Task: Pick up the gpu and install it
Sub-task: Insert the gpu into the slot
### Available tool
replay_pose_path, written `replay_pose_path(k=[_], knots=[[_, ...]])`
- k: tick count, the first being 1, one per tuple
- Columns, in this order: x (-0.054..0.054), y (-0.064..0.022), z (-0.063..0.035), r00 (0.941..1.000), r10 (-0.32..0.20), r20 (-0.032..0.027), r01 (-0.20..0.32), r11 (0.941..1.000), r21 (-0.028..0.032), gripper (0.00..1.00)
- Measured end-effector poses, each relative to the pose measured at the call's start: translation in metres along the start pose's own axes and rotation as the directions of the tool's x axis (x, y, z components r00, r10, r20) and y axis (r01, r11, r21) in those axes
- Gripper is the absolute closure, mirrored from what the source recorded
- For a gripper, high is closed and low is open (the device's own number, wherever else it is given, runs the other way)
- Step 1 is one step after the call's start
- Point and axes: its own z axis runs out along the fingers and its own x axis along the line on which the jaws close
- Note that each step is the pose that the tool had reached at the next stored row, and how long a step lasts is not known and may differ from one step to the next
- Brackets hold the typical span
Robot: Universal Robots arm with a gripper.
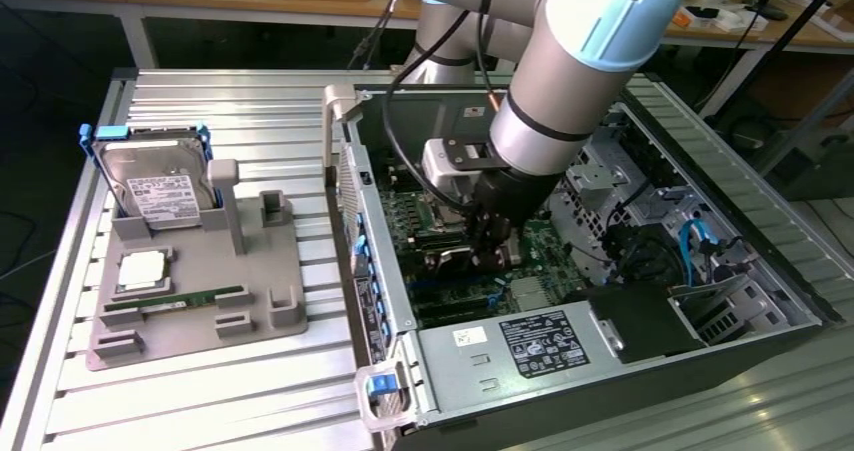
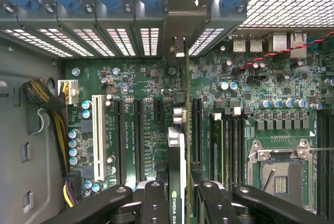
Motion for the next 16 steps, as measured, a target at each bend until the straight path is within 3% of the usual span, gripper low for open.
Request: replay_pose_path(k=[5, 7, 16], knots=[[0.0, -0.0002, 0.0044, 1.0, 0.0, 0.001, 0.0, 1.0, 0.0001, 0.73], [0.001, -0.0008, 0.0149, 1.0, 0.0, 0.0031, 0.0, 1.0, -0.0001, 0.73], [0.001, -0.0008, 0.0149, 1.0, 0.0, 0.003, 0.0, 1.0, -0.0001, 0.73]])
